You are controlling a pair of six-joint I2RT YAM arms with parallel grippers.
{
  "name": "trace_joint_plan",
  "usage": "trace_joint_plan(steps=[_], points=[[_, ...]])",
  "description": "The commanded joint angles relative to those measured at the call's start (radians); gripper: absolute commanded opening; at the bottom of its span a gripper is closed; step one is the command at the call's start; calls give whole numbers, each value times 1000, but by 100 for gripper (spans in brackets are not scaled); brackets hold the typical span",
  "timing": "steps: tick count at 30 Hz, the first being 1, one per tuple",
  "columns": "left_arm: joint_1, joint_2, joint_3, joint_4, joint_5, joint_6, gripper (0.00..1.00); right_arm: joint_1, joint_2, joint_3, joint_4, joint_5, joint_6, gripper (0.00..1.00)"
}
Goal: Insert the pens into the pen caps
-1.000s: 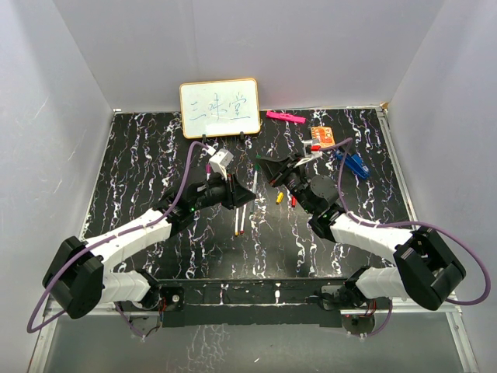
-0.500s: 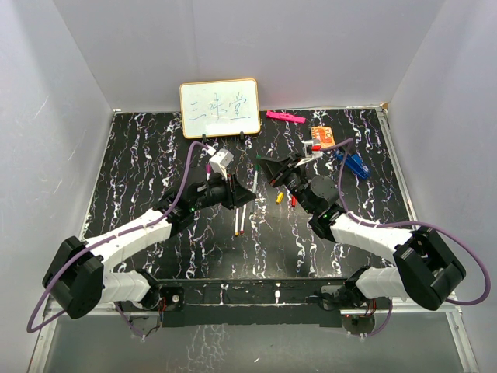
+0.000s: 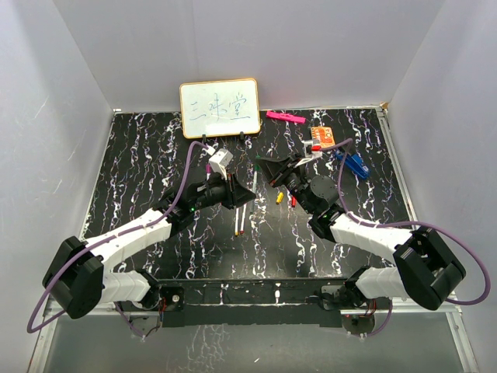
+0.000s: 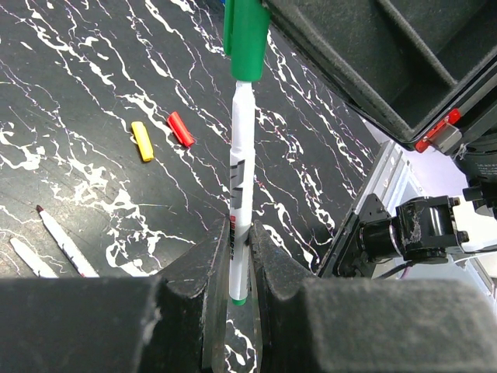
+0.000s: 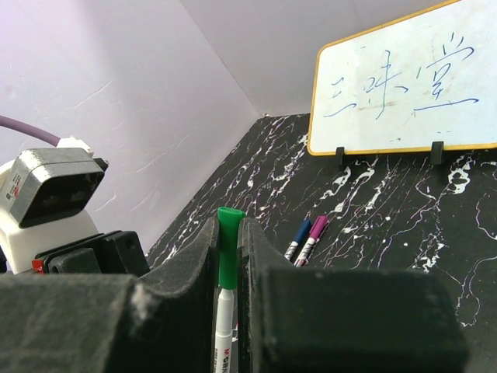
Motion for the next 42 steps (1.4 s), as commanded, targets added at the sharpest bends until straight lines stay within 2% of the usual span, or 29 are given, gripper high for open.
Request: trace_joint_plan(steps=[1,10,17,28,32,36,42], points=[[5,-25,-4,15,-10,11,0,8,5,-1,64,-10,12,0],[5,-40,2,14,-29,20,0,16,21,-12,54,-26,26,0],[5,-66,-9,29,-101,27,0,26,34,-24,38,-48,36,0],[5,-104,-16,118,-168,27,0,45,55,-21,-33,-95,25,0],[5,-130,-37,200,-191,2,0,57,75,-15,-48,-118,11,0],[8,-150,-49,280,-196,-12,0,63,95,-19,-44,-171,6,0],[15,-187,-44,299,-227,1,0,62,109,-31,-32,-247,-5,0]])
